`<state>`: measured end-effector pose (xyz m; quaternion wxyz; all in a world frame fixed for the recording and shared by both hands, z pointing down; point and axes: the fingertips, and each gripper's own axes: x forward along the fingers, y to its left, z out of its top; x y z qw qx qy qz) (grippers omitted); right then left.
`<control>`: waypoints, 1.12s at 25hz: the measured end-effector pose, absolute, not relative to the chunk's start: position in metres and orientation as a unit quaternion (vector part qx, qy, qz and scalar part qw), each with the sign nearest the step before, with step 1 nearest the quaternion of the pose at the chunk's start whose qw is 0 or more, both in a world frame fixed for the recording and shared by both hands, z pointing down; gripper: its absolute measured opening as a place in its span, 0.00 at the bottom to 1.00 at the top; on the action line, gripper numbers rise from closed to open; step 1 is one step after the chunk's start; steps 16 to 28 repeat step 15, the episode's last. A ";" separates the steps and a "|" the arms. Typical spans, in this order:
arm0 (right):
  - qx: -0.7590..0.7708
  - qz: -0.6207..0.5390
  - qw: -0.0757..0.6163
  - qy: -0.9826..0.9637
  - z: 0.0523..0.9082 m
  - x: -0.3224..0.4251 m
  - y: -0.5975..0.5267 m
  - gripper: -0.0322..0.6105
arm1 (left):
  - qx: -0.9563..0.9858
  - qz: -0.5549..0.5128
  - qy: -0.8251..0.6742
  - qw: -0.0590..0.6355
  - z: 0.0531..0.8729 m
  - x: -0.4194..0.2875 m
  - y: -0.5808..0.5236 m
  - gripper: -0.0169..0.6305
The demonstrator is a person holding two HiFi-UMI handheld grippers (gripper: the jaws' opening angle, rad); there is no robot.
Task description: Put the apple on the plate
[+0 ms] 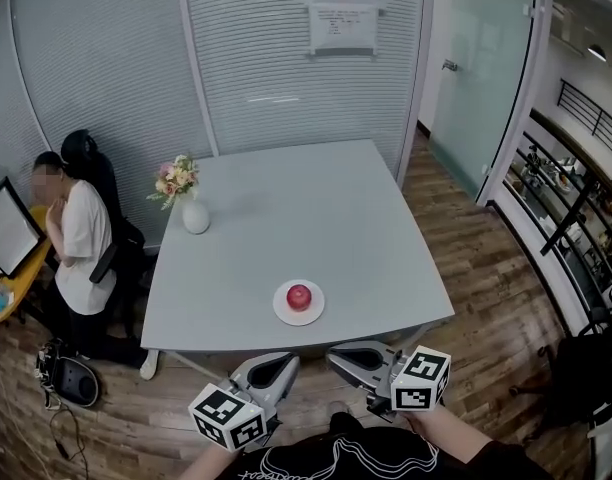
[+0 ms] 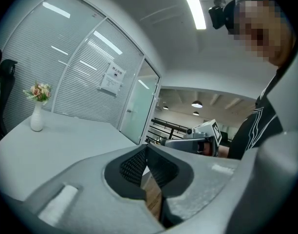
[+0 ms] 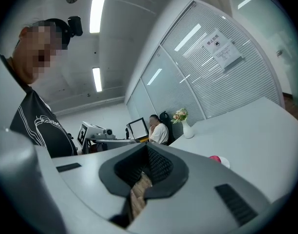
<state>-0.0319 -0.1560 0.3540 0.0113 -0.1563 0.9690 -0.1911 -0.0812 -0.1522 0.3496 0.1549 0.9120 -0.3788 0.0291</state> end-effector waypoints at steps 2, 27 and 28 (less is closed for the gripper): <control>-0.153 -0.189 0.008 0.970 0.352 -0.034 -0.153 0.06 | 0.913 0.029 -0.379 0.151 0.346 -0.081 -0.150 0.05; -0.156 -0.188 -0.001 0.970 0.348 -0.041 -0.139 0.06 | 0.913 0.029 -0.382 0.142 0.341 -0.085 -0.135 0.05; -0.156 -0.188 -0.001 0.970 0.348 -0.041 -0.139 0.06 | 0.913 0.029 -0.382 0.142 0.341 -0.085 -0.135 0.05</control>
